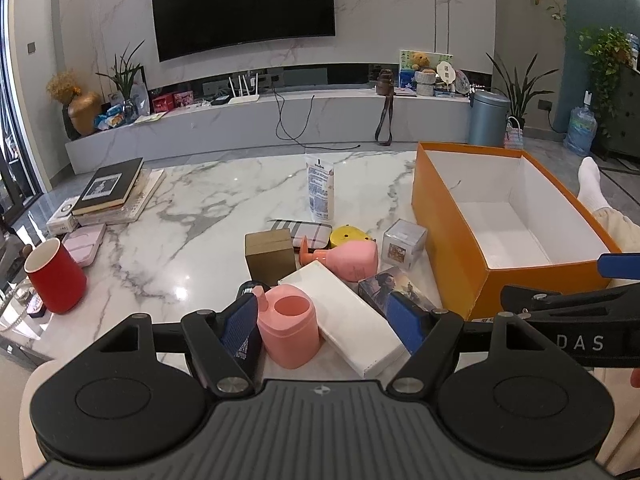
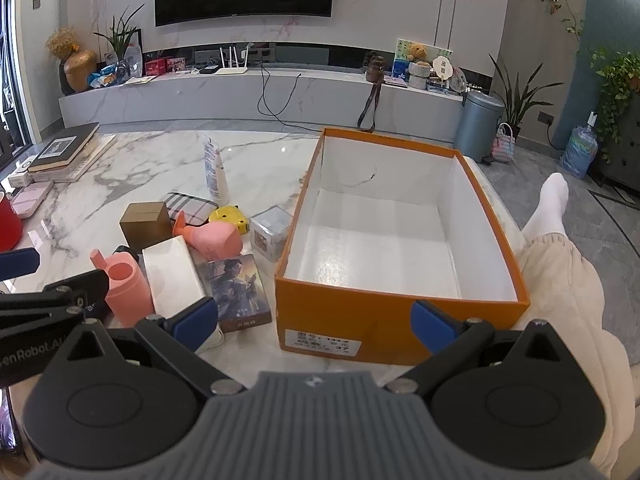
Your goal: Organize rigid objects
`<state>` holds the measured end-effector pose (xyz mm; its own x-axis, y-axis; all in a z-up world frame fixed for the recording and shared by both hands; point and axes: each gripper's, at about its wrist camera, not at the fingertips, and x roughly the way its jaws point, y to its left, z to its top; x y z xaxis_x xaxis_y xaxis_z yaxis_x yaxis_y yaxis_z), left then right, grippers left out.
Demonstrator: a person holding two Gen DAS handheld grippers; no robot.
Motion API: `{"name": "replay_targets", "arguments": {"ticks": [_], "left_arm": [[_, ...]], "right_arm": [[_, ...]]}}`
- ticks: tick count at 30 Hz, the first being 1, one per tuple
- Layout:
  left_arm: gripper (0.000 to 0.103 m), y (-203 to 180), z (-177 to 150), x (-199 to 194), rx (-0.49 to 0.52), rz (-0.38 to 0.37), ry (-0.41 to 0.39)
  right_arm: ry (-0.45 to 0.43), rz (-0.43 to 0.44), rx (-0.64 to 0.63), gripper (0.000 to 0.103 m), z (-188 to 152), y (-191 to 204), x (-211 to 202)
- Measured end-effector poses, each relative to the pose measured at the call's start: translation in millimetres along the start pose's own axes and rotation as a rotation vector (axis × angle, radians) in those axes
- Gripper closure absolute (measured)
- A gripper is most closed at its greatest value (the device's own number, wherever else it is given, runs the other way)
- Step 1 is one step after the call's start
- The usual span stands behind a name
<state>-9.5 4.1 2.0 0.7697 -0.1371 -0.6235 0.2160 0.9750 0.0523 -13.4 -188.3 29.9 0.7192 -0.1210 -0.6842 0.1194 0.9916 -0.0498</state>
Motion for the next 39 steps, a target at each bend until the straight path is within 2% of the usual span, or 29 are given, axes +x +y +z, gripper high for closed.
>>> {"name": "replay_targets", "arguments": {"ticks": [14, 31, 33, 36, 39], "left_arm": [[0.016, 5.0, -2.3, 4.1, -0.005, 0.034, 0.011], [0.016, 5.7, -3.3, 2.4, -0.022, 0.012, 0.030], [0.021, 6.8, -1.9, 2.6, -0.024, 0.004, 0.038], [0.024, 19.6, 5.4, 5.1, -0.034, -0.035, 0.061], [0.024, 38.1, 14.7, 9.8, -0.028, -0.066, 0.095]], "right_arm": [[0.011, 0.015, -0.004, 0.002, -0.9, 3.5, 0.7], [0.024, 0.033, -0.011, 0.002, -0.7, 6.5, 1.6], [0.023, 0.039, -0.009, 0.003, 0.8, 7.7, 1.9], [0.008, 0.090, -0.032, 0.005, 8.2, 12.7, 3.8], [0.002, 0.166, -0.062, 0.014, 19.1, 21.1, 9.4]]}}
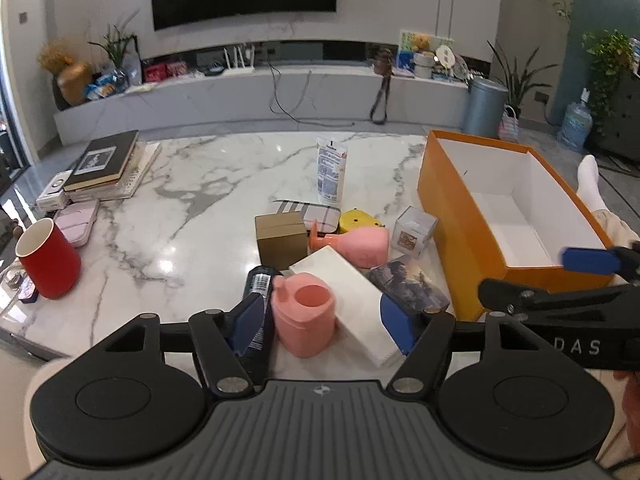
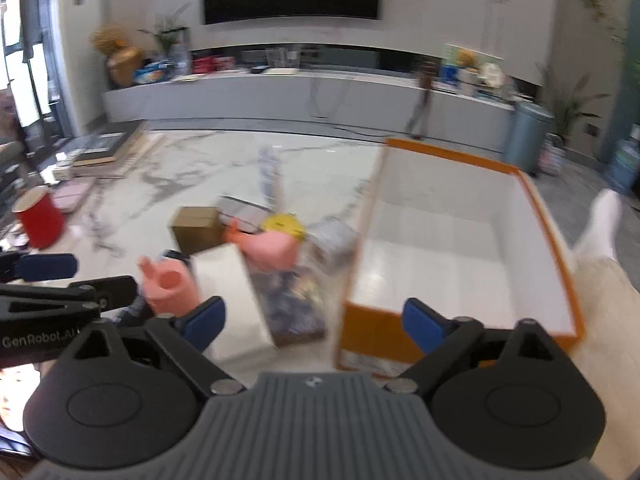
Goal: Organize rigid objects
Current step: 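Grasp the dark blue spray can with the left tool while the right tool grasps the pink cup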
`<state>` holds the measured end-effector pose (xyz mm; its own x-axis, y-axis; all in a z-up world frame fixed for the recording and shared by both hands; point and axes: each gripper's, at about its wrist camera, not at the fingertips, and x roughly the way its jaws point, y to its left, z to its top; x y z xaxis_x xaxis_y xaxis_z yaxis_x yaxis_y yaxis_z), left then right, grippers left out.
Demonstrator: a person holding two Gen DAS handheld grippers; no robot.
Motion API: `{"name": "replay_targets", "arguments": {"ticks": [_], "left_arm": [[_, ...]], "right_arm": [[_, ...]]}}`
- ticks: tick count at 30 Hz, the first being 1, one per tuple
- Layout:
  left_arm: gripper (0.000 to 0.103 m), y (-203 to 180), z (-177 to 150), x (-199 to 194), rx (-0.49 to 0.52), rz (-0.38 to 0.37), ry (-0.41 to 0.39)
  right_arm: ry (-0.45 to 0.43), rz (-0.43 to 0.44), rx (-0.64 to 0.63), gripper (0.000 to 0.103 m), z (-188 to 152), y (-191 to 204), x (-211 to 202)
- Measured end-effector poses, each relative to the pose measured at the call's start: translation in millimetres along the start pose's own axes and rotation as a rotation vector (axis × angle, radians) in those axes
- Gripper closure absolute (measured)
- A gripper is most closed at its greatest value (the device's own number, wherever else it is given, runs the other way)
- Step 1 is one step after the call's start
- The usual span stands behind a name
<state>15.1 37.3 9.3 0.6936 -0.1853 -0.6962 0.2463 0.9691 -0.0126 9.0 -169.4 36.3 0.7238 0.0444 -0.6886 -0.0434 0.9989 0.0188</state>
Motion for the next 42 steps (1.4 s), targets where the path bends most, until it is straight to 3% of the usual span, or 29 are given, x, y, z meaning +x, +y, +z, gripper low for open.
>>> {"name": "replay_targets", "arguments": {"ticks": [2, 7, 10, 12, 16, 24, 42], "left_arm": [[0.024, 16.6, 7.3, 4.5, -0.008, -0.033, 0.034], [0.026, 49.6, 24.3, 27.6, 0.017, -0.069, 0.154], [0.033, 61.7, 29.8, 45.1, 0.042, -0.102, 0.239], [0.044, 65.3, 31.2, 58.9, 0.075, -0.121, 0.298], [0.049, 74.2, 33.5, 78.9, 0.137, -0.109, 0.366], [0.049, 94.0, 37.8, 117.7, 0.147, -0.141, 0.447], [0.044, 104.1, 40.6, 191.3, 0.056, -0.200, 0.588]], "right_arm": [[0.019, 0.046, -0.023, 0.018, 9.4, 7.4, 10.2], [0.073, 0.163, -0.098, 0.043, 27.4, 28.4, 40.4], [0.113, 0.223, -0.122, 0.054, 34.0, 41.1, 58.2], [0.148, 0.244, -0.148, 0.058, 35.5, 49.6, 70.5], [0.196, 0.307, -0.222, 0.059, 30.1, 72.4, 86.5], [0.258, 0.348, -0.281, 0.051, 21.4, 99.9, 121.7], [0.236, 0.372, -0.346, 0.048, 15.3, 107.4, 163.5]]}}
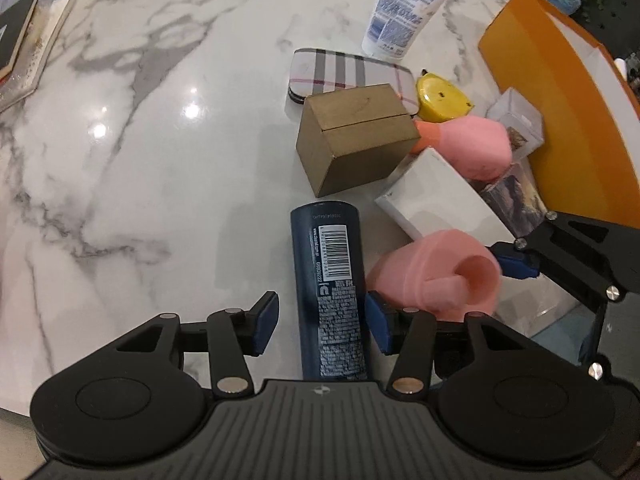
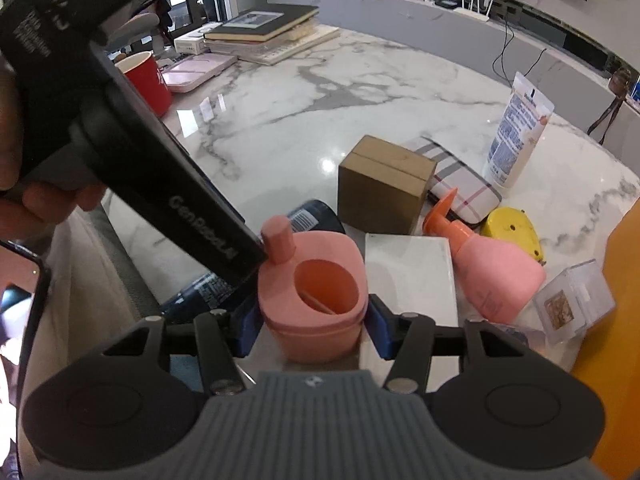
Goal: Organize rigid objects
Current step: 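Grasp the dark blue spray can with the left tool while the right tool grasps the pink cup, then carry the spray can and pink cup over the orange box with both tools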
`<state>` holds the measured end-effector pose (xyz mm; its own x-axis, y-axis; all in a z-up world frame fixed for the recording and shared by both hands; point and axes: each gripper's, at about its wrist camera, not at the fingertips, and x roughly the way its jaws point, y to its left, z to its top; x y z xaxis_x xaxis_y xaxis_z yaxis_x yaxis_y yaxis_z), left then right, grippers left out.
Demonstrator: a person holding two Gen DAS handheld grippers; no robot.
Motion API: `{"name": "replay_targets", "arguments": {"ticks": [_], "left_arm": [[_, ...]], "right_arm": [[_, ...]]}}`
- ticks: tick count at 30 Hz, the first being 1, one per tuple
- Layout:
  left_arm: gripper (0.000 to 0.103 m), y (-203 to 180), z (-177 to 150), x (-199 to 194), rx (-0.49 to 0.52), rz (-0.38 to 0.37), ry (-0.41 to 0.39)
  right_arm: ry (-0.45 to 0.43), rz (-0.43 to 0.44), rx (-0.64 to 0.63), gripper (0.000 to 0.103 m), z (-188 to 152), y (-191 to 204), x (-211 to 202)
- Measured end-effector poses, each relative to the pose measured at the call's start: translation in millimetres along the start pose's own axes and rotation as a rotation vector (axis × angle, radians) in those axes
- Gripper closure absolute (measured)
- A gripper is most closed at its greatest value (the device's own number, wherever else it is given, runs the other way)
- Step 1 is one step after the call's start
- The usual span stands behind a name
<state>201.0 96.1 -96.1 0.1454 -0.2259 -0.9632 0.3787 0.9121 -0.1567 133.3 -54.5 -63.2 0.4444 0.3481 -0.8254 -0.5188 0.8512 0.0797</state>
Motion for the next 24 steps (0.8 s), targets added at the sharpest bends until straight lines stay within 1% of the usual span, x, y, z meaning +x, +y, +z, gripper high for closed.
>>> {"name": "replay_targets", "arguments": {"ticks": [3, 7, 13, 17, 20, 22, 24], "left_arm": [[0.045, 2.4, 4.3, 5.7, -0.016, 0.006, 0.010], [0.045, 11.9, 9.0, 10.8, -0.057, 0.019, 0.041], [0.045, 14.5, 10.8, 13.7, -0.043, 0.084, 0.046], [0.047, 16.9, 7.6, 14.3, -0.014, 0.120, 0.056], [0.047, 23.6, 4.5, 12.7, -0.037, 0.132, 0.053], [0.042, 27.9, 1.8, 11.8, -0.053, 0.133, 0.051], [0.040, 28.4, -1.7, 10.6, -0.039, 0.136, 0.046]], "right_arm": [[-0.006, -0.001, -0.020, 0.048, -0.1, -1.4, 1.1], [-0.013, 0.015, -0.016, 0.046, 0.3, -3.8, 1.7], [-0.009, 0.018, -0.031, 0.047, 1.8, -3.5, 2.1], [-0.011, 0.013, -0.031, 0.047, 4.6, -2.4, 4.8], [-0.019, 0.020, -0.033, 0.047, 6.5, 0.1, 6.9], [-0.019, 0.029, -0.034, 0.046, 6.8, 1.4, 7.9], [-0.018, 0.036, -0.020, 0.046, 6.0, 0.7, 8.8]]}}
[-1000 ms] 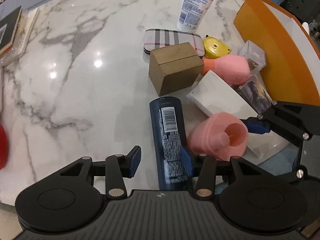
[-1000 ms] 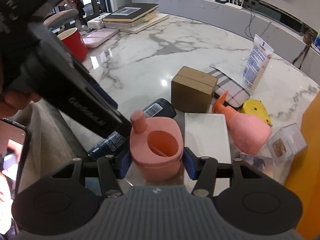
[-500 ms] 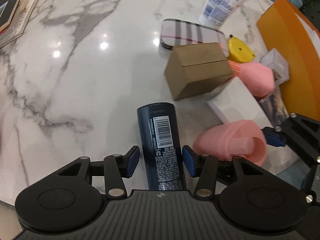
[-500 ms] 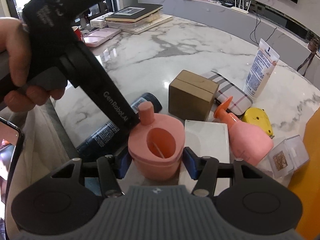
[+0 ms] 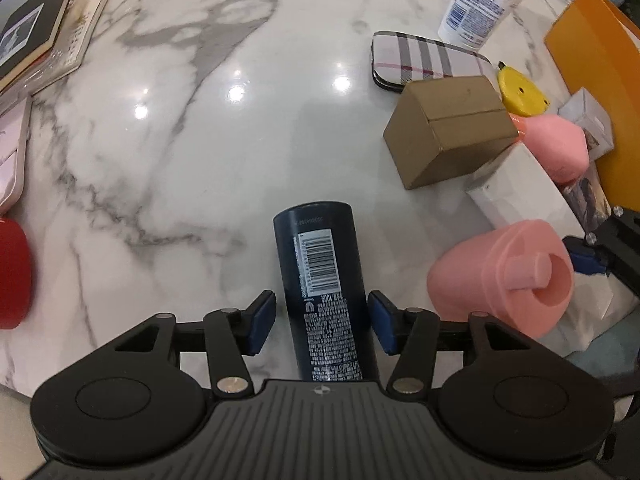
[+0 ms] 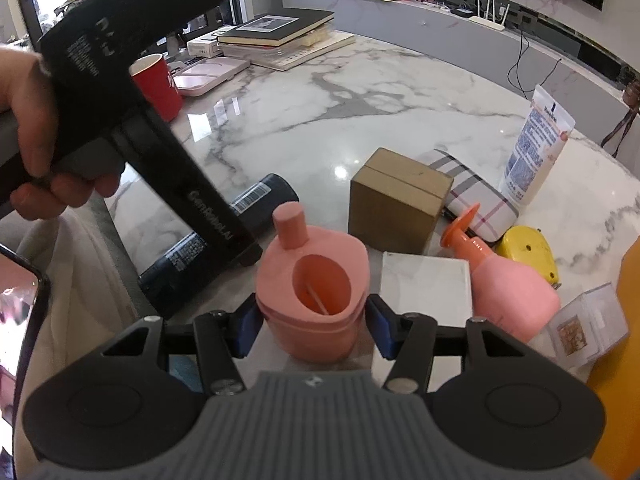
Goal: Organize rigid objects
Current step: 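Carry the spray can and pink cup over the orange box with both tools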
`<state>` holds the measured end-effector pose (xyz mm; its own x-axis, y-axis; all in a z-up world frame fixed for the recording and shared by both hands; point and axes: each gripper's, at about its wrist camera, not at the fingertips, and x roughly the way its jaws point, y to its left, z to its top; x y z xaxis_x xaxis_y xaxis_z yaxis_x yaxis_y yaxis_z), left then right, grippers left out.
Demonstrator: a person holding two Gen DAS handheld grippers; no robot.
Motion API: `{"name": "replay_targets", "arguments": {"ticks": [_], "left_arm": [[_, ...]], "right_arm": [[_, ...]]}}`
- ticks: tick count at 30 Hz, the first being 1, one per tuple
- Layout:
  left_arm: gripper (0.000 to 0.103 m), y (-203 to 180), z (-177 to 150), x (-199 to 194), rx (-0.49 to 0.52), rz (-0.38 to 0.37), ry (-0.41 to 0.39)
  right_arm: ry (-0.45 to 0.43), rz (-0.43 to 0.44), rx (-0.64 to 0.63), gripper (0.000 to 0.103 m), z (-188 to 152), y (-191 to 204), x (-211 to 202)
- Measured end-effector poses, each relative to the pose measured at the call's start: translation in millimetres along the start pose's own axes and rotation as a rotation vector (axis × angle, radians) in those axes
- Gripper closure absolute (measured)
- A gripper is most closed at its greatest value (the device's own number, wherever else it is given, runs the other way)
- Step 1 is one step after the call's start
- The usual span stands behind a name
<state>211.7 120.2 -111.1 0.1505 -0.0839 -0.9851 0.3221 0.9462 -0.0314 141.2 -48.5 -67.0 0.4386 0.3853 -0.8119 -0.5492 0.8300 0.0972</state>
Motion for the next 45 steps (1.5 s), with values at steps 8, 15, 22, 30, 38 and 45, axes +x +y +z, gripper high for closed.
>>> {"name": "replay_targets", "arguments": {"ticks": [8, 15, 22, 30, 38, 45], "left_arm": [[0.052, -4.2, -5.5, -2.2, 0.022, -0.001, 0.005], [0.057, -2.0, -13.5, -14.0, -0.030, -0.031, -0.055], [0.057, -14.9, -11.9, -49.3, -0.019, -0.041, -0.147], [0.057, -52.1, -1.1, -107.6, 0.022, -0.092, -0.284], [0.057, -110.9, 14.7, -153.0, 0.097, -0.172, -0.389], [0.057, -180.1, 44.2, -163.9, 0.169, -0.296, -0.384]], "right_arm": [[-0.010, 0.000, 0.030, 0.047, -2.3, 1.3, 6.1], [-0.038, -0.001, 0.009, 0.047, -0.5, 6.0, -2.6], [-0.062, -0.018, 0.020, 0.047, 8.9, 1.8, -25.8], [-0.132, -0.066, 0.037, 0.048, 18.8, -14.1, -78.7], [-0.200, -0.168, 0.078, 0.048, 17.3, -50.9, -146.6], [-0.171, -0.326, 0.149, 0.047, -0.1, -105.0, -194.9]]}}
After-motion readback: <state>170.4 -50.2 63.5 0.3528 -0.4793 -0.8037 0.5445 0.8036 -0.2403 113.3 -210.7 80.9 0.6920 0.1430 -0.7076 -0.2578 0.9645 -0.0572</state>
